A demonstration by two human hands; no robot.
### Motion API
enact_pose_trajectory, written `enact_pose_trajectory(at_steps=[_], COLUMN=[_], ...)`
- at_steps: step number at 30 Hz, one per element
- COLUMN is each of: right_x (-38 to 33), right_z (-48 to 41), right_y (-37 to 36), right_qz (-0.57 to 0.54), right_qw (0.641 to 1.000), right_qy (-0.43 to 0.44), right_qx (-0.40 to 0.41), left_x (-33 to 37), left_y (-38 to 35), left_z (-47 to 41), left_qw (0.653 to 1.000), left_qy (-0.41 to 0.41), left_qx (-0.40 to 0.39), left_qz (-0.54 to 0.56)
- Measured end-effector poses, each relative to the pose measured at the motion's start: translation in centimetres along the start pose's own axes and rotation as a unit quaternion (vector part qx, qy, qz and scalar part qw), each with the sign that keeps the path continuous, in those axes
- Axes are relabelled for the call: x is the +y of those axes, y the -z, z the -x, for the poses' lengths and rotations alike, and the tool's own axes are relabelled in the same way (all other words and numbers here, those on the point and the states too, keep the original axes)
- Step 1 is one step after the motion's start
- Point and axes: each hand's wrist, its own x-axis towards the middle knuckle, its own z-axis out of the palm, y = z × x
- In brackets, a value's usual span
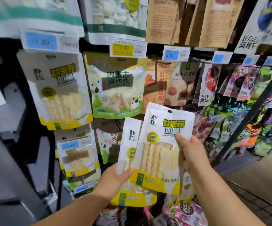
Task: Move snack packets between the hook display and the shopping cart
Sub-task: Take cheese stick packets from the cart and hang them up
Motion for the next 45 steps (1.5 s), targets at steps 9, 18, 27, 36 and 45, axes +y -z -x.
enact_pose_trajectory(at_steps=[9, 18, 27, 36, 45], right_x=[0.0, -0.9, -2.4, -3.9, -6.2], right_z=[0.7, 1.5, 1.5, 2.1, 3.6], right_y=[-2.1, -3.6, -8.8, -11.8, -13.1], right_qz=[-0.022, -0.045, -0.096, -0.075, -0.084], right_qw=[0.988, 0.956, 0.961, 0.954, 0.952], right_qy=[-0.084, -0.064, -0.042, -0.009, -0.014], right_qx=[-0.131, -0.283, -0.255, -0.291, -0.295], left_x=[-1.1, 0.7, 2.0, 1.9, 3.1], left_y=[1.7, 4.8, 8.1, 11.5, 17.2], left_z=[0.2, 0.1, 0.7, 2.6, 3.0], left_qw=[0.997, 0.996, 0.989, 0.976, 0.947], left_qy=[-0.023, -0.055, -0.088, -0.110, -0.129], left_qx=[0.075, 0.076, 0.115, 0.184, 0.237], left_qz=[-0.025, 0.008, 0.033, 0.044, 0.173])
